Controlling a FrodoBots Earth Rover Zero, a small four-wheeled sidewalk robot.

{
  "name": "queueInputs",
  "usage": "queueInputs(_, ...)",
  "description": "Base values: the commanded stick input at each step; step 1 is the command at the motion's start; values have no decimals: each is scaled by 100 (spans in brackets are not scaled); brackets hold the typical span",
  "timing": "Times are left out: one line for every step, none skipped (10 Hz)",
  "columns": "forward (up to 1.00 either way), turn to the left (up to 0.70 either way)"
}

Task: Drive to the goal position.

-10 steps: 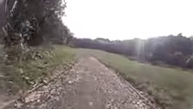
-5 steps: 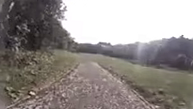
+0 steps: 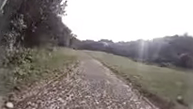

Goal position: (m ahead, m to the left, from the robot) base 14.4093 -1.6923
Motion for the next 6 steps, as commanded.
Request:
queueInputs(85,0)
queueInputs(85,-1)
queueInputs(85,-34)
queueInputs(85,-34)
queueInputs(85,-34)
queueInputs(85,0)
